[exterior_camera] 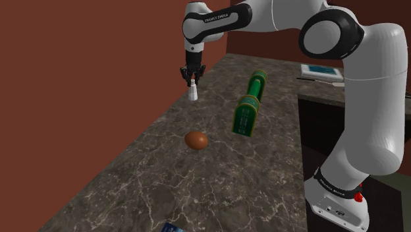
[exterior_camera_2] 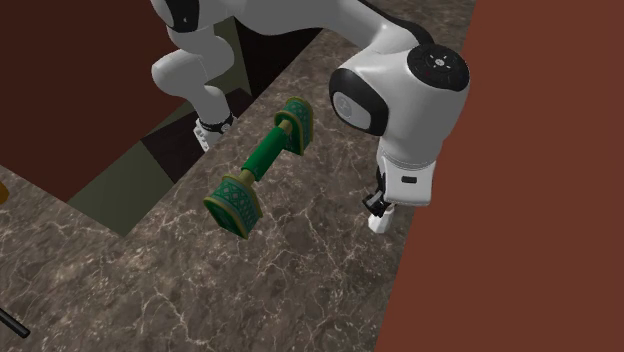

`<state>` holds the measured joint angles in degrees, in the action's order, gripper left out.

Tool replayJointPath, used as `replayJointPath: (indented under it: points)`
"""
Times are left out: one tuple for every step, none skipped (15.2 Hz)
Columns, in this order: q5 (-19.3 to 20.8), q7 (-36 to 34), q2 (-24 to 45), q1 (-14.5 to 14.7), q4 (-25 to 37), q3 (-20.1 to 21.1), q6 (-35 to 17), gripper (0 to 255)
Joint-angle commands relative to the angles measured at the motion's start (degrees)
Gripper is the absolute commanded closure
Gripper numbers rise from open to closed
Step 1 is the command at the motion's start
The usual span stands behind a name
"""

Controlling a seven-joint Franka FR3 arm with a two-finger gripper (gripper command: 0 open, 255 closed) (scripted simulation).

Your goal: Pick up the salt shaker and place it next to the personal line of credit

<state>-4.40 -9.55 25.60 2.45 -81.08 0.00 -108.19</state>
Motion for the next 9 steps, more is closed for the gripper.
replayJointPath:
  points:
    - [0.00,0.00,0.03,0.00,0.01,0.00,-0.01,255]
    - [0.01,-0.05,-0.06,0.00,0.64,0.00,0.72,255]
    - [0.03,-0.10,-0.14,-0.01,1.29,0.00,1.44,255]
    - [0.05,-0.15,-0.20,-0.01,1.97,0.00,2.18,255]
    - [0.06,-0.20,-0.22,-0.02,2.71,-0.01,2.94,255]
    - [0.07,-0.25,-0.25,-0.02,3.43,-0.01,3.69,255]
    - [0.09,-0.30,-0.26,-0.03,4.19,-0.01,4.45,255]
    - [0.10,-0.36,-0.26,-0.04,4.97,-0.01,5.22,255]
    - [0.11,-0.41,-0.23,-0.04,5.77,-0.01,6.00,255]
